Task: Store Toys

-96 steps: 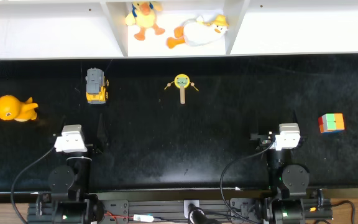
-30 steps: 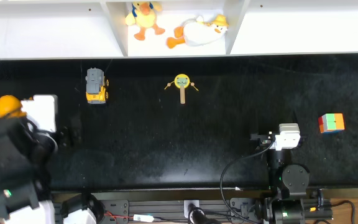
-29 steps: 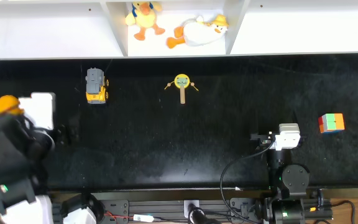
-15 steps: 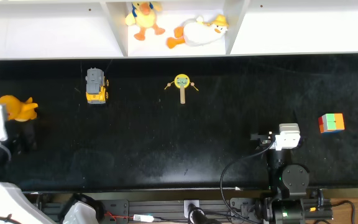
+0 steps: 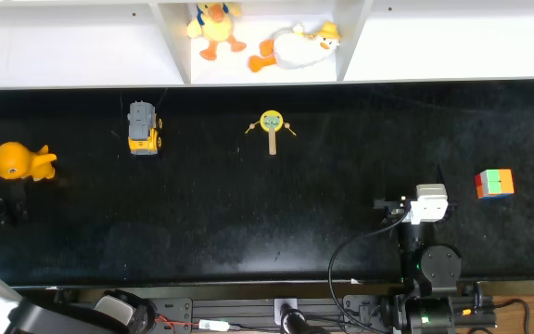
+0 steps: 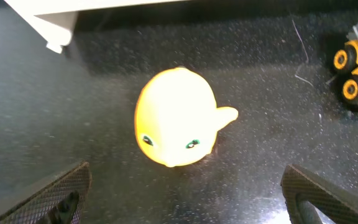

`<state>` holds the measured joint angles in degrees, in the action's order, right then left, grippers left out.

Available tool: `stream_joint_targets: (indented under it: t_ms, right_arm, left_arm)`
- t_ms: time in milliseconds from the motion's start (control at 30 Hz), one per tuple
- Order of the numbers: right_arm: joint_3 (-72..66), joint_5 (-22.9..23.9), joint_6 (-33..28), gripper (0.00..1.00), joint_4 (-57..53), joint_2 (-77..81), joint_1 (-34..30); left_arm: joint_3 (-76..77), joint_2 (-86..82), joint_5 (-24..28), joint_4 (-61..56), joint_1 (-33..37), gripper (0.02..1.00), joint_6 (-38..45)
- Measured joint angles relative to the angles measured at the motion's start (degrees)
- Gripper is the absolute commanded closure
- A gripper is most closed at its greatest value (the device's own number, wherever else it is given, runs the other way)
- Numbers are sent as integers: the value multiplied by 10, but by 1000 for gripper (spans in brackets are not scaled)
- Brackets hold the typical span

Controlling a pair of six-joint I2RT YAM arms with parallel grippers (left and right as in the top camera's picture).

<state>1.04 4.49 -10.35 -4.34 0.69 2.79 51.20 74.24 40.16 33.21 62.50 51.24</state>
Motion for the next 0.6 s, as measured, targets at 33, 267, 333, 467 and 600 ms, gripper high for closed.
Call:
stream_joint_targets:
  t_ms: [33,267,333,467,600]
  right_arm:
    - [0,0,0,7,0,0,0]
    - [0,0,0,5,0,0,0]
    - [0,0,0,7,0,0,0]
    - [0,0,0,5,0,0,0]
    - [0,0,0,5,0,0,0]
  left_arm:
    - [0,5,0,-5,-3,20,0]
    - [0,31,12,-36,-43,20,2]
    - [0,43,11,-51,-48,20,-7]
    - [1,70,-4,-76,-48,20,-37]
    - [1,90,-12,-91,-48,20,-51]
